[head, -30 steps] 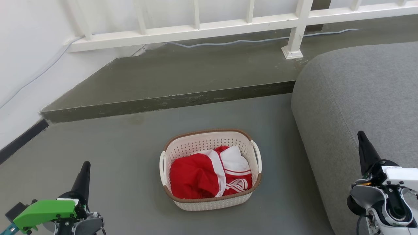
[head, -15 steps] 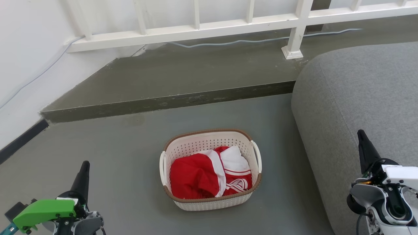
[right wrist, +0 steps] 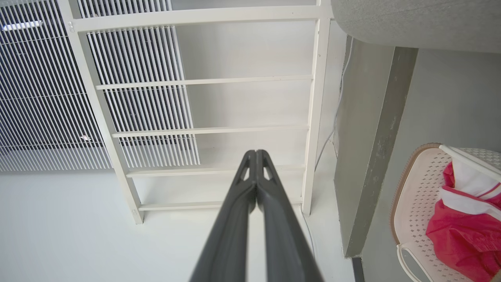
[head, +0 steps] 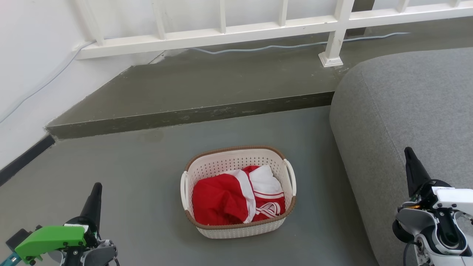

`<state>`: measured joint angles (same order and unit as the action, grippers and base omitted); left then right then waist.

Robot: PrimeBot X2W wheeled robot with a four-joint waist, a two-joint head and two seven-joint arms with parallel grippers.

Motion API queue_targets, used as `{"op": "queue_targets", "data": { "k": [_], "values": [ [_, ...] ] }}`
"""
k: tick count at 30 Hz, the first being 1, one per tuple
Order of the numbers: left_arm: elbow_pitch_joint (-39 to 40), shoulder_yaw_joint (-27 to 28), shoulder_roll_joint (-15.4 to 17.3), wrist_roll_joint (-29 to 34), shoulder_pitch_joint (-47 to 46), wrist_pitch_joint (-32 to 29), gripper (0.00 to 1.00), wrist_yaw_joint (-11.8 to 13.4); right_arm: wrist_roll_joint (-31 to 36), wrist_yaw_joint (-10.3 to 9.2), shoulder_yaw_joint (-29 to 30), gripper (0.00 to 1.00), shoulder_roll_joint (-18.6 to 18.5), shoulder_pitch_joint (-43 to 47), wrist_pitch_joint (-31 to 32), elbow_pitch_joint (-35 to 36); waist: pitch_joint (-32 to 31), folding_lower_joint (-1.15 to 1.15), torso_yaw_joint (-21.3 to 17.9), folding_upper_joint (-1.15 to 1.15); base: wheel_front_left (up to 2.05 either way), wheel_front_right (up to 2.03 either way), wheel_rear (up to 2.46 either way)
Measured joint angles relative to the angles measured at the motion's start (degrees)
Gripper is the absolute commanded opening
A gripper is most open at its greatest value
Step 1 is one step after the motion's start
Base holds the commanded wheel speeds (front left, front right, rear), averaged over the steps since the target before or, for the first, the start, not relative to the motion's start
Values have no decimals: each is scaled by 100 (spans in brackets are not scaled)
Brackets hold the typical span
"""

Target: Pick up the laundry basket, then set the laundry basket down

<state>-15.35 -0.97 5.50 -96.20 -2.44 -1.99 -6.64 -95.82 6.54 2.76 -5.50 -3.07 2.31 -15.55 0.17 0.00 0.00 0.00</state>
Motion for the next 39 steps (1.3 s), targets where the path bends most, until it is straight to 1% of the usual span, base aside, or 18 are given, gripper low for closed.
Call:
{"op": "queue_targets", "data": {
  "k": [39],
  "values": [
    [-49, 27, -2, 0, -12, -5, 0, -18, 1, 1, 21, 0, 9, -4, 1, -32, -2, 0, 0, 0, 0, 0, 0]
  ]
}}
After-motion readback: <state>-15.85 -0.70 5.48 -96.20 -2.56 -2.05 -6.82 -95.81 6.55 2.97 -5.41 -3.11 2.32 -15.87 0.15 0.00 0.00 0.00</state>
